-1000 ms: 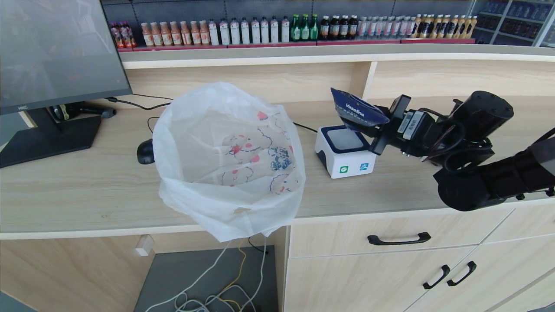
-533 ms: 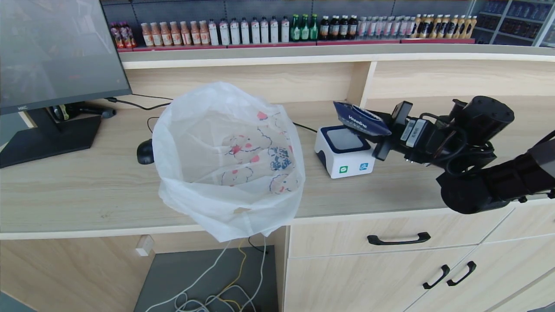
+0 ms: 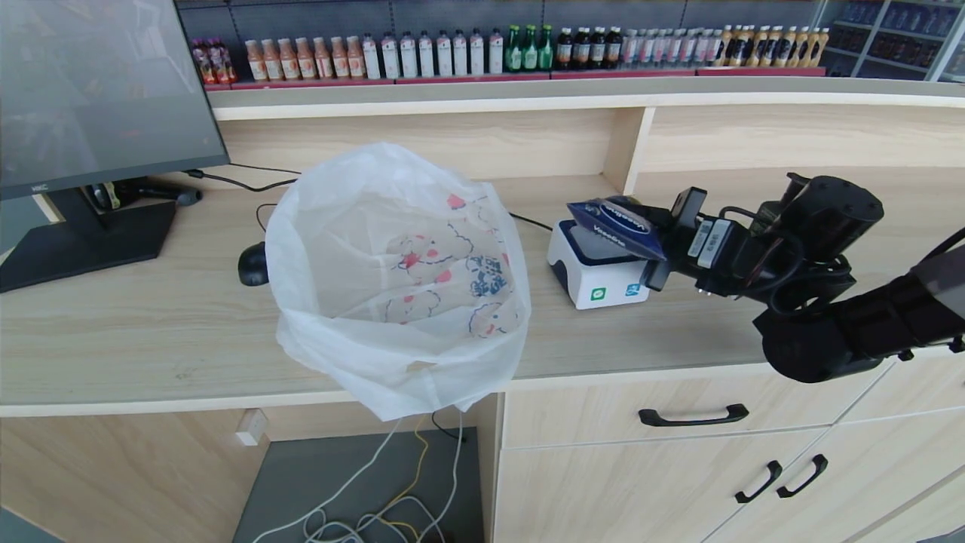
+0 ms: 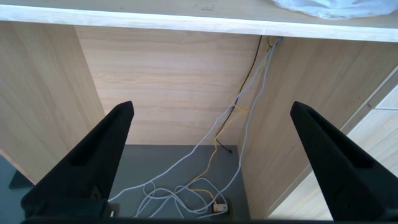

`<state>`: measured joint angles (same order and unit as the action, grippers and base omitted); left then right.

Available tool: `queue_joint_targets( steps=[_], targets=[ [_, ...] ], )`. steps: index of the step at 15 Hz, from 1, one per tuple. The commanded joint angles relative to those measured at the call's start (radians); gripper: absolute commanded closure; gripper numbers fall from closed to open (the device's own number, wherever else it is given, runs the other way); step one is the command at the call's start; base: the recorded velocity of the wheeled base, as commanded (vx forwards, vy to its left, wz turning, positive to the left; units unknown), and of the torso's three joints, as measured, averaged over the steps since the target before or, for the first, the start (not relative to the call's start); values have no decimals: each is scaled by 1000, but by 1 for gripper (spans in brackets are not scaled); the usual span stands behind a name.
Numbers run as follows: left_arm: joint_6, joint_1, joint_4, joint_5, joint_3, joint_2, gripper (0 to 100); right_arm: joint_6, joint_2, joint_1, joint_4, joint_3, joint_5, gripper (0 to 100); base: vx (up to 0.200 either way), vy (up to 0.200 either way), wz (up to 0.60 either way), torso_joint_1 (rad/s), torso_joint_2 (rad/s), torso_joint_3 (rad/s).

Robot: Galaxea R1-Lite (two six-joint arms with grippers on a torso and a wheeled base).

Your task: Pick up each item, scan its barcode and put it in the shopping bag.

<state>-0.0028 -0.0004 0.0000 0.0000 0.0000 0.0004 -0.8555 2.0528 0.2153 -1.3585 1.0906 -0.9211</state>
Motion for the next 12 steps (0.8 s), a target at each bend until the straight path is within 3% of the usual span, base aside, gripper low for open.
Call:
queue_joint_targets(
  steps=[1,12],
  targets=[
    [0,0,0,0,0,0,0,0,-2,12,-1,-2,2,100,0,0,0,0,0,0],
    [0,0,0,0,0,0,0,-10,-14,13,-1,-34,5,100,0,0,0,0,0,0]
  ],
)
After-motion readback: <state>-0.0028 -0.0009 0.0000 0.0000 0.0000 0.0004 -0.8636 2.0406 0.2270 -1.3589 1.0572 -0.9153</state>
